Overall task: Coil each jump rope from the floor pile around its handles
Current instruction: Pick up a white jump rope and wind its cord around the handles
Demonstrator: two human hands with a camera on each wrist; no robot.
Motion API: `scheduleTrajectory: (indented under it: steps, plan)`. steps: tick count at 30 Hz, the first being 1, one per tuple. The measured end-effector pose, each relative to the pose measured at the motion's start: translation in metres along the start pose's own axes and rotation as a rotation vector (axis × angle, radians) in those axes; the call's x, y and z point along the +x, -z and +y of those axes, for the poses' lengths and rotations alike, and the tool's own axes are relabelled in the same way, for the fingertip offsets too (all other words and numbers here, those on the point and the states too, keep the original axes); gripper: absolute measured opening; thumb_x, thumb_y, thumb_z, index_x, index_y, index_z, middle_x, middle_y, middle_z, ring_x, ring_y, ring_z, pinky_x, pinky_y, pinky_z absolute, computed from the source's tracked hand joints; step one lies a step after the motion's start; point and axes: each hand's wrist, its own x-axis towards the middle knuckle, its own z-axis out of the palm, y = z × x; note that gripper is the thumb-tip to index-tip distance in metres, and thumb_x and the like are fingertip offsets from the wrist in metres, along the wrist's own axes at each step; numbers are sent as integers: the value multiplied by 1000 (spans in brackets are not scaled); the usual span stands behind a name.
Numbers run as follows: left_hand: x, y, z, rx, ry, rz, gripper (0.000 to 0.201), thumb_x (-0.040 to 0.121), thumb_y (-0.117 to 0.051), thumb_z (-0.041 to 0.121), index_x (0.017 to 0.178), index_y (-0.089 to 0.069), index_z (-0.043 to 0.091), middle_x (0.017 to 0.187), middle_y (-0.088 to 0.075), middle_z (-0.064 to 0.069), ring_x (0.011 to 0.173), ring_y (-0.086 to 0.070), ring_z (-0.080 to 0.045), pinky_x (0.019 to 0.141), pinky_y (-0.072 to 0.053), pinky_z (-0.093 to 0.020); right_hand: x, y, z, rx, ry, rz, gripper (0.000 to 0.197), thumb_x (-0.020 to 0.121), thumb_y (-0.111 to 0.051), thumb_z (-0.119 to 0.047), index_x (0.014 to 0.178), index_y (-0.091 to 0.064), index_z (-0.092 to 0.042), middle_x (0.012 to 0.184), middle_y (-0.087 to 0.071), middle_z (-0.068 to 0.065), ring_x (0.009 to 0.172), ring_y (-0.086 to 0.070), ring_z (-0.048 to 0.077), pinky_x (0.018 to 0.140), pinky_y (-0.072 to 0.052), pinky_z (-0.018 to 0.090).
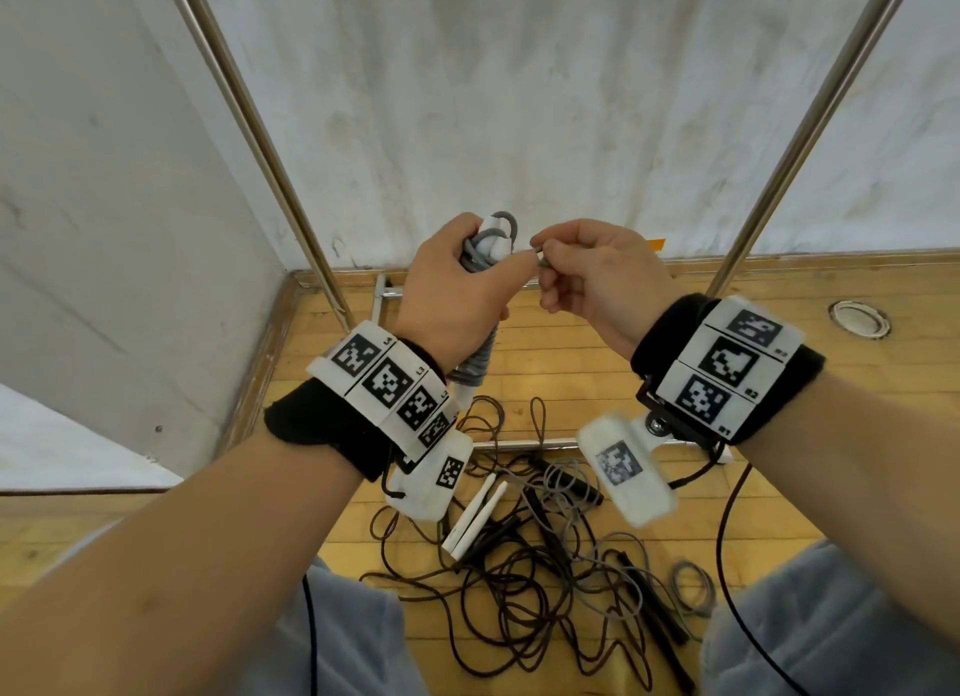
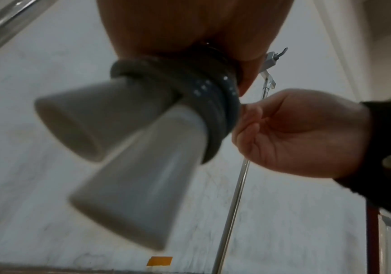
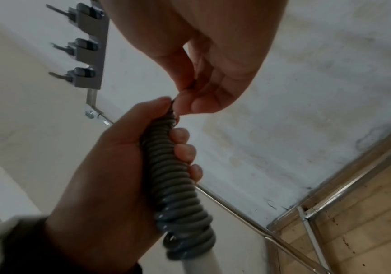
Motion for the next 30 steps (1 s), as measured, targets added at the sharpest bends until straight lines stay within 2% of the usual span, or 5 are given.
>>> scheduleTrajectory:
  steps: [7, 13, 19, 25, 30]
  plan:
    - [-8, 5, 5, 49, 71, -91, 23, 79, -72, 15, 83, -56, -2, 66, -57, -11, 46, -59, -18, 49, -49, -31, 7, 10, 3, -69, -35, 13, 20, 94, -48, -1, 83, -64, -5, 51, -54, 2, 43, -48, 14, 46, -43, 23]
    - [-13, 12, 10, -40, 130, -201, 45, 61, -70, 33, 92, -61, 2, 91, -65, -30, 48, -58, -21, 51, -48, -33, 11, 8, 0, -105, -17, -14, 21, 94, -48, -2, 81, -63, -6, 51, -54, 1, 43, -47, 14, 46, -43, 22]
    - [-9, 23, 3, -44, 134, -73, 13, 85, -61, 21, 85, -51, 11, 69, -67, -6, 46, -56, -21, 47, -47, -29, 2, -15, -6, -9, 20, -24, 14, 94, -52, -12, 87, -62, -7, 55, -55, 2, 47, -49, 17, 49, -44, 25]
    - [-9, 25, 5, 31, 50, 26, 29, 89, -61, 25, 94, -50, -2, 83, -65, -23, 47, -58, -14, 47, -48, -26, -8, -30, -21, -52, -32, -79, 16, 94, -52, -15, 89, -60, -2, 55, -55, 4, 45, -50, 17, 46, -44, 25]
    - [-11, 30, 18, -43, 26, 7, 10, 88, -63, 19, 91, -58, 11, 72, -64, -7, 49, -58, -18, 52, -50, -30, -17, -31, -37, -56, -52, -126, 17, 95, -46, -6, 90, -62, -2, 54, -54, 5, 44, -50, 16, 45, -44, 23]
